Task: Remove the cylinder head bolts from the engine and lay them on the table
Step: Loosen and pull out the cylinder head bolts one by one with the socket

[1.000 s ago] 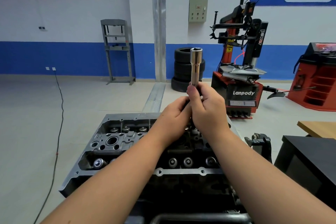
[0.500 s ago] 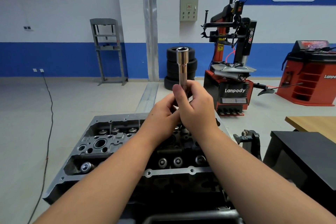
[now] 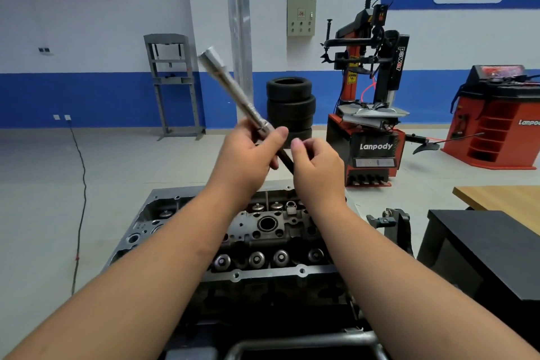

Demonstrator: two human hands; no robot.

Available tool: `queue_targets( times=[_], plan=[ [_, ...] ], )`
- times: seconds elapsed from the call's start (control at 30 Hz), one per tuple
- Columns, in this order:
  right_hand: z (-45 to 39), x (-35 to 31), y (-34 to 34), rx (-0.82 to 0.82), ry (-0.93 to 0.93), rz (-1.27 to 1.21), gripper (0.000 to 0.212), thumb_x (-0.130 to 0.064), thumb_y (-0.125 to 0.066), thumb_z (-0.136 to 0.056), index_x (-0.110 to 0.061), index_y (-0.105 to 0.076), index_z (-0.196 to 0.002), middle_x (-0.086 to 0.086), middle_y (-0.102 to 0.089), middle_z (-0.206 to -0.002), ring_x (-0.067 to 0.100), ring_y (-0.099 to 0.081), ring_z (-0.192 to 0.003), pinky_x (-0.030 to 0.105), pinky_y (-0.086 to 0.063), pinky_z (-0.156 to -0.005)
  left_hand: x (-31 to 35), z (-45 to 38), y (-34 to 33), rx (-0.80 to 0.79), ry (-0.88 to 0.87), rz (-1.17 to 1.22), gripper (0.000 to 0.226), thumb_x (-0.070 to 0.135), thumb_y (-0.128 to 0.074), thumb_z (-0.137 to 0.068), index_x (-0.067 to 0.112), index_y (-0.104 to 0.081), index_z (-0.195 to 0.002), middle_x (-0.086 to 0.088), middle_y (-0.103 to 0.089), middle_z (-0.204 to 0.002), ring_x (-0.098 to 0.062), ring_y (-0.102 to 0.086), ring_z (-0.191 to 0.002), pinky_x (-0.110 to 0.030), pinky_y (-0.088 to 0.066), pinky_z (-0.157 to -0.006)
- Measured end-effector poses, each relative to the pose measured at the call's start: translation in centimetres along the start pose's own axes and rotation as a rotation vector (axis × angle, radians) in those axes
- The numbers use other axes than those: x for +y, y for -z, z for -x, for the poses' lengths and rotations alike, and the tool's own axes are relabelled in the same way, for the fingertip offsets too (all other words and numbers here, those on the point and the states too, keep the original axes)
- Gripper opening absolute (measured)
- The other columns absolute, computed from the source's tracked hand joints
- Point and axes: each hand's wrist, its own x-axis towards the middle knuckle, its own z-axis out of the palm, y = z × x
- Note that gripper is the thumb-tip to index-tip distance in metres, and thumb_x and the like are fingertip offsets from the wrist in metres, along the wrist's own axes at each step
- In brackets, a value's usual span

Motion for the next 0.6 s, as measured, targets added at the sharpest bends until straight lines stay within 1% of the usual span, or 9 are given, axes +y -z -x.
queue_targets(
  times=[0.07,0.17,0.23,0.3,0.33,0.43,0.47,0.53,0.6],
  plan=[
    [0.0,0.1,-0.2,-0.117,-0.06,0.125,0.025,-0.04,-0.054,-0.098,-0.025,-0.059,-0.079,-0.008,-0.061,-0.071,0.005,-0.057,-0.067,0.027,-0.037,-0.054,-0.4,0.3,1.2,0.062,0.064,0.031,0.017,0.025,-0.069,-0.096,0.016,-0.057,-0.09,0.007,-0.06,-0.061,-0.009,-0.057,-0.053,-0.02,-0.046,-0.049],
    [-0.2,-0.1,-0.2,-0.251,-0.091,0.335,0.021,-0.037,-0.055,-0.096,-0.022,-0.062,-0.083,-0.004,-0.064,-0.079,0.017,-0.061,-0.078,0.03,-0.043,-0.061,-2.5,2.0,3.4,0.188,0.215,-0.011,0.016,0.022,-0.068,-0.1,0.015,-0.057,-0.091,0.007,-0.06,-0.055,-0.007,-0.056,-0.05,-0.025,-0.047,-0.053],
    [-0.7,-0.6,0.1,-0.404,-0.077,0.592,0.016,-0.034,-0.058,-0.092,-0.02,-0.064,-0.087,-0.003,-0.064,-0.081,0.02,-0.061,-0.08,0.03,-0.044,-0.061,-4.0,2.9,4.4,0.254,0.289,-0.014,0.018,0.025,-0.069,-0.1,0.014,-0.058,-0.091,0.008,-0.06,-0.055,-0.006,-0.056,-0.05,-0.029,-0.047,-0.057],
    [-1.2,-1.4,0.4,-0.587,-0.076,0.847,0.014,-0.033,-0.064,-0.087,-0.02,-0.064,-0.088,-0.001,-0.061,-0.079,0.023,-0.06,-0.082,0.031,-0.044,-0.062,-5.1,3.3,4.8,0.314,0.336,0.044,0.02,0.027,-0.07,-0.099,0.012,-0.06,-0.089,0.007,-0.061,-0.055,-0.008,-0.056,-0.049,-0.028,-0.046,-0.053],
    [-1.3,-1.9,0.4,-0.665,-0.079,0.916,0.017,-0.036,-0.069,-0.084,-0.02,-0.063,-0.085,0.0,-0.06,-0.078,0.024,-0.06,-0.082,0.032,-0.046,-0.064,-5.4,3.3,4.8,0.34,0.352,0.077,0.022,0.027,-0.07,-0.1,0.011,-0.061,-0.088,0.005,-0.061,-0.054,-0.009,-0.056,-0.048,-0.025,-0.045,-0.049],
    [-1.6,-3.1,0.3,-0.819,-0.081,0.961,0.028,-0.036,-0.078,-0.081,-0.016,-0.059,-0.077,0.001,-0.061,-0.077,0.025,-0.064,-0.082,0.033,-0.051,-0.068,-5.8,3.2,5.0,0.384,0.387,0.11,0.029,0.032,-0.069,-0.1,0.004,-0.063,-0.092,0.0,-0.063,-0.055,-0.009,-0.058,-0.048,-0.02,-0.046,-0.045],
    [-1.7,-3.3,0.2,-0.85,-0.082,0.964,0.027,-0.034,-0.079,-0.082,-0.013,-0.061,-0.081,0.002,-0.063,-0.081,0.027,-0.064,-0.084,0.033,-0.051,-0.069,-6.0,3.2,5.1,0.382,0.386,0.1,0.031,0.033,-0.069,-0.1,0.003,-0.063,-0.094,0.0,-0.063,-0.055,-0.009,-0.059,-0.049,-0.02,-0.047,-0.046],
    [-1.7,-3.6,0.3,-0.886,-0.09,0.946,0.026,-0.028,-0.078,-0.084,-0.009,-0.068,-0.097,0.007,-0.067,-0.093,0.029,-0.065,-0.091,0.036,-0.055,-0.075,-6.2,3.4,5.1,0.362,0.366,0.06,0.031,0.034,-0.069,-0.099,0.004,-0.063,-0.095,0.002,-0.065,-0.055,-0.009,-0.062,-0.051,-0.022,-0.05,-0.05],
    [-1.7,-3.7,0.3,-0.895,-0.097,0.934,0.029,-0.024,-0.078,-0.084,-0.007,-0.069,-0.107,0.01,-0.069,-0.101,0.03,-0.067,-0.093,0.039,-0.058,-0.081,-6.2,3.6,5.0,0.337,0.345,0.0,0.03,0.037,-0.069,-0.098,0.008,-0.063,-0.094,0.002,-0.067,-0.057,-0.01,-0.064,-0.054,-0.028,-0.052,-0.056]
  ],
)
